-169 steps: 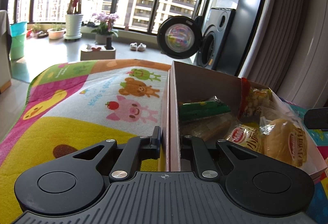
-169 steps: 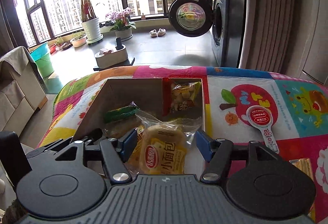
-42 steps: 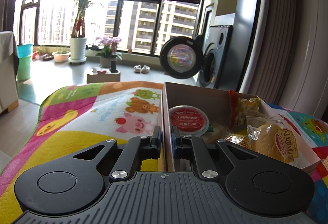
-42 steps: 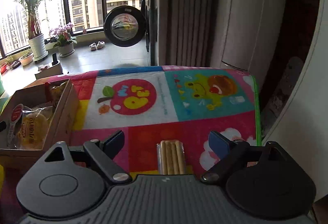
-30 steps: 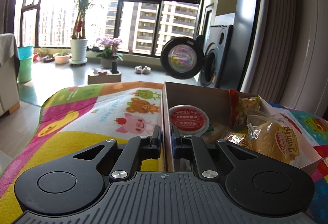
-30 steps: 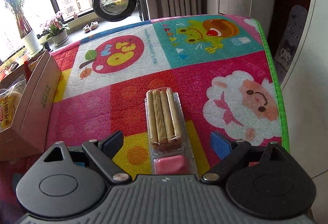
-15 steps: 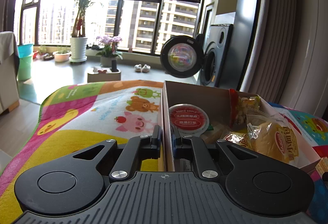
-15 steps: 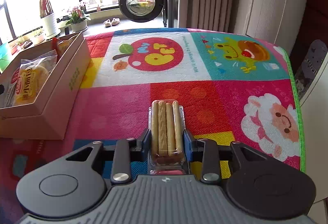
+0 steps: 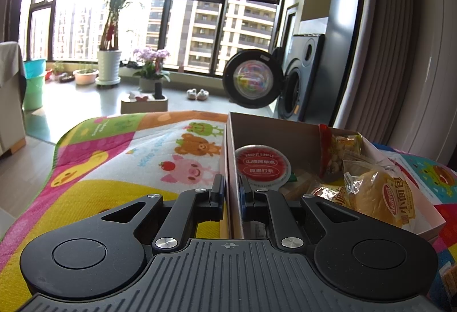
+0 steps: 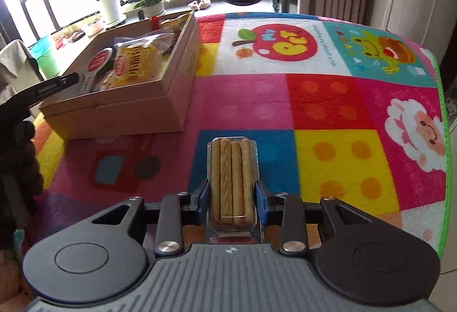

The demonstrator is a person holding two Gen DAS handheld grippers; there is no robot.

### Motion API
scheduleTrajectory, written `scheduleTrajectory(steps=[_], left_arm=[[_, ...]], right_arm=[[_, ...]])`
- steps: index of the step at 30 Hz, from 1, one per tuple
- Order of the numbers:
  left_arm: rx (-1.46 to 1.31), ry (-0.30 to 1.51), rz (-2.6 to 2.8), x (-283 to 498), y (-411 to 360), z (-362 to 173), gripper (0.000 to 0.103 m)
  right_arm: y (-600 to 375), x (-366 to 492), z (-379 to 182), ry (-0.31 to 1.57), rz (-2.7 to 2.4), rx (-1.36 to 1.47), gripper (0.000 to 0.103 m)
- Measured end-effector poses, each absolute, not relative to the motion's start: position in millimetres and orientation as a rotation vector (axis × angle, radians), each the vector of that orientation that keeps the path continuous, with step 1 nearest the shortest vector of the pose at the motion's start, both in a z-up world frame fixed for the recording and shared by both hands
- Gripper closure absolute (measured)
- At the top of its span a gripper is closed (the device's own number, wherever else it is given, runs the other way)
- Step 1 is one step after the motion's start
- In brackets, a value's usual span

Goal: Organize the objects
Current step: 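Carry the wafer-stick tray into the box and open the right gripper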

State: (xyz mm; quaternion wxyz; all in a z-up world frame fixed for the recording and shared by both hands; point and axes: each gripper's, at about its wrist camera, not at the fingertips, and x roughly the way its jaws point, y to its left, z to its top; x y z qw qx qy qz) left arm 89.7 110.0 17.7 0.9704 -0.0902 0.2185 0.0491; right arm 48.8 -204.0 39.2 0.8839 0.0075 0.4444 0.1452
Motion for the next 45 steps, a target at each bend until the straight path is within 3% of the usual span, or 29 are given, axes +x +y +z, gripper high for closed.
scheduleTrajectory(steps=[32, 38, 45], left_arm=[[-0.209, 0.474, 0.09, 94.6, 112.8, 12.8, 0.089], [-0.212, 0.475, 0.089, 94.5, 113.4, 12.9, 0.089], [-0.215, 0.476, 0.088, 94.2, 113.8, 12.7, 0.089]], right_arm=[[-157.3, 23.4, 140.7, 0.688, 0.553, 0.083, 0.072], [-126.5, 61.1, 158.7, 0.625, 0.583, 0.059, 0.072], [-94.5, 143.1, 156.5, 0.595, 0.592, 0.269, 0.072]])
